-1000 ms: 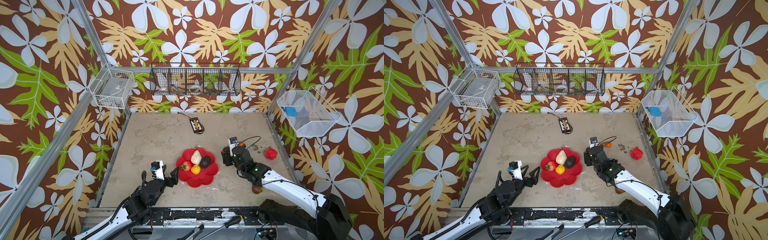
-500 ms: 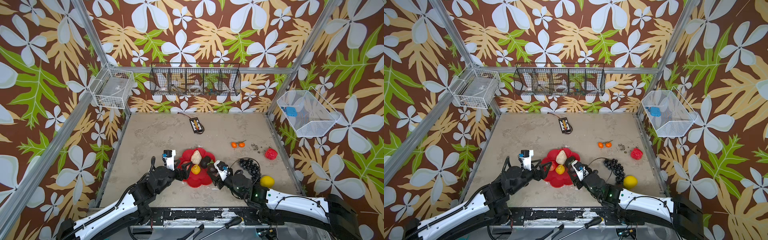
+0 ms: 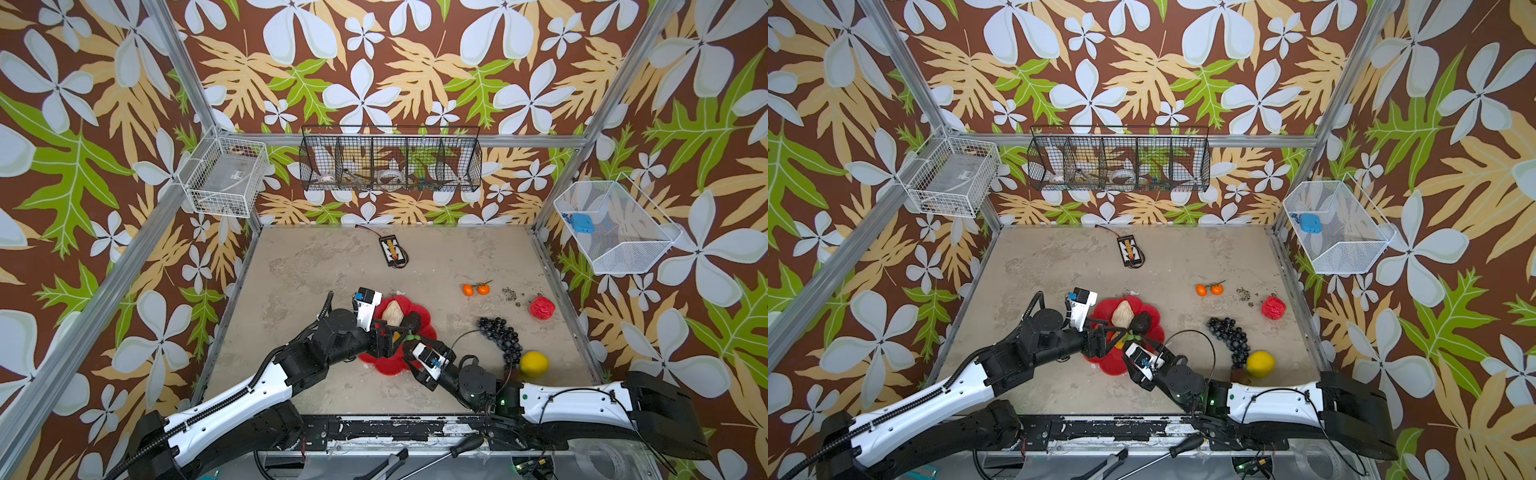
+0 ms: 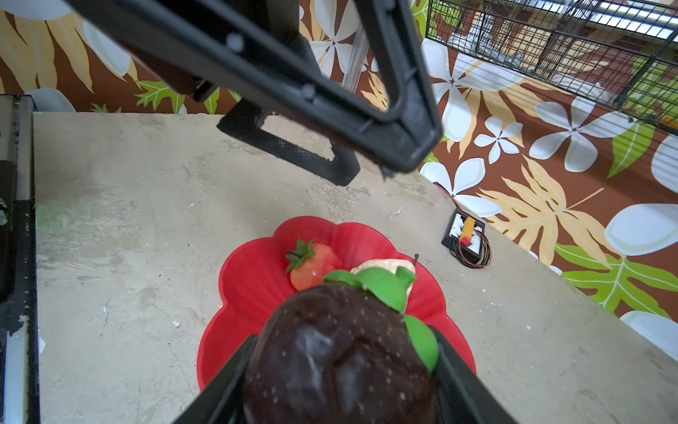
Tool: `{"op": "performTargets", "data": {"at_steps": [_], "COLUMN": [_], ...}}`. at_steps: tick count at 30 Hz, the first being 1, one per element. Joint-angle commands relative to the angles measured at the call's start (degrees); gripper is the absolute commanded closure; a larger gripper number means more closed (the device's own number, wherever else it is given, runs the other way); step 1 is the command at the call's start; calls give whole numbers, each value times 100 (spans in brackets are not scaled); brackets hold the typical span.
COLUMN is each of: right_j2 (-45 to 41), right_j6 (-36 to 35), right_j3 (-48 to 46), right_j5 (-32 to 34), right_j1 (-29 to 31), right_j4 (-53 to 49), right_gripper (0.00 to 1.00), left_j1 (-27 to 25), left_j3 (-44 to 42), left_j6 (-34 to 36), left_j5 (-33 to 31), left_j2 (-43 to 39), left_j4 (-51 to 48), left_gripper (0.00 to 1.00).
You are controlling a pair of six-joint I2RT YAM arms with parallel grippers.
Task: Place and organize the fake fruits in the fruit bowl
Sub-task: 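Carry the mangosteen toward the bowl with the right gripper while the left reaches in, then hold the mangosteen up to the left gripper with the right gripper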
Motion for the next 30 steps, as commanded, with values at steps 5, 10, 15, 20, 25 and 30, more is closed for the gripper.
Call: {"op": "performTargets", "data": {"at_steps": [5,10,15,20,25,30], "right_j2": [394,715,985,1104,1134,1150], "right_j6": [-467,-680,-808,-819,-769,-731], "right_j3": [91,151,257,295,321,321], "right_j5": [494,730,871,922,929,940], "right_j1": [285,456,604,631,631,631], "right_j4": [681,825,909,1005,1018,1005], "right_gripper": [37,37,38,38,38,37], "left_j1": [152,274,390,399,399,399], "left_j3": [10,-13,-37,-6,-28,-69], "left_j6": [-95,-148,-193,-193,-196,-212], "left_j5": [560,681,807,947,1102,1150], "left_j2": [246,301,361,481,530,521], "left_j4": [-42,-25,20,-24,-51,-51], "left_gripper": [31,39,49,55,63,71]}}
